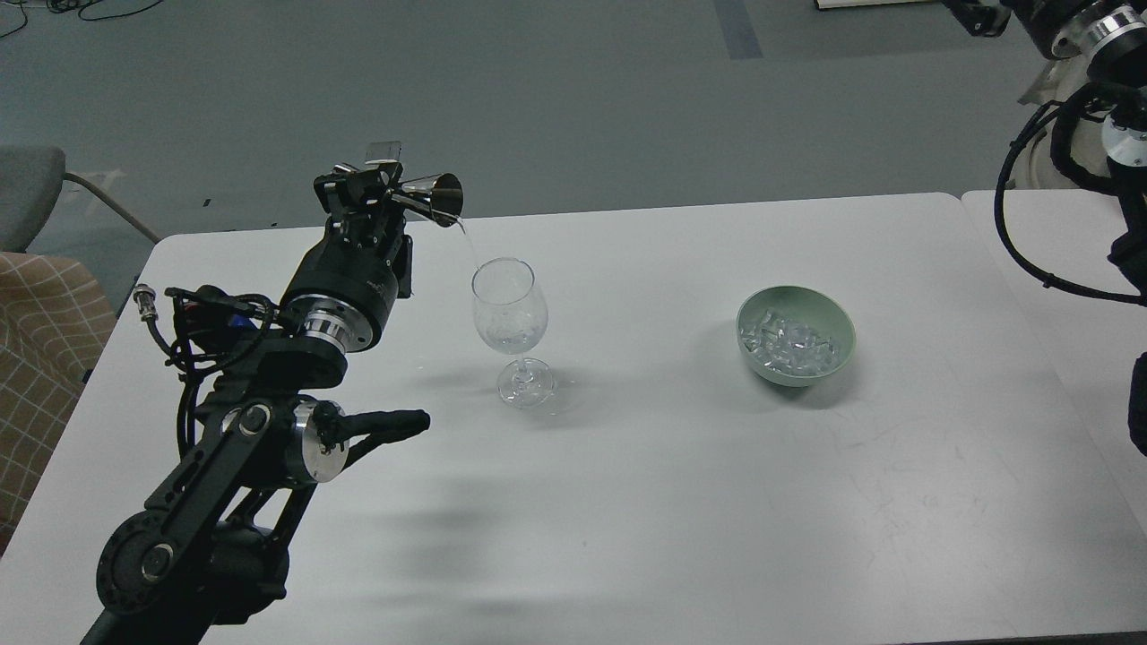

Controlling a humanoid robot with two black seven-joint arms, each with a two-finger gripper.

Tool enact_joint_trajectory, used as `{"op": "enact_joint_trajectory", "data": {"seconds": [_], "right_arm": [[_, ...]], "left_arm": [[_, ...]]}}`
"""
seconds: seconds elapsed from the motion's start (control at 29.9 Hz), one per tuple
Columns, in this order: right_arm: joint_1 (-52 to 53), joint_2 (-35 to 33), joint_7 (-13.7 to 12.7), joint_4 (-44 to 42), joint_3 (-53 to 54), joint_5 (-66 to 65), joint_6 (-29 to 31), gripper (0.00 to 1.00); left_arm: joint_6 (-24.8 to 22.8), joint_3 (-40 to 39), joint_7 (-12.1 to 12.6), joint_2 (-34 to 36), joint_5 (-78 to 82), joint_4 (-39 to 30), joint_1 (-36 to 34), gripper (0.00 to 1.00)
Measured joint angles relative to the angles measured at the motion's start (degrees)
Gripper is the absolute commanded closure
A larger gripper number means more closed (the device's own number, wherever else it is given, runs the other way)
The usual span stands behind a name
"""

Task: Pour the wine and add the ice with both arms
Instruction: 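Tilt the jigger over the wine glass to pour, then right it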

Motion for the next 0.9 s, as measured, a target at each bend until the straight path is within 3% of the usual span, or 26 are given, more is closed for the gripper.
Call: {"op": "enact_joint_trajectory", "data": {"seconds": [0.9], "right_arm": [[-0.1, -0.9, 0.0, 0.0, 0.4, 0.1, 0.0, 0.0]], "left_arm": [[-5.8, 0.0, -1.2, 2.2, 1.0, 0.0, -2.2, 1.0]]}}
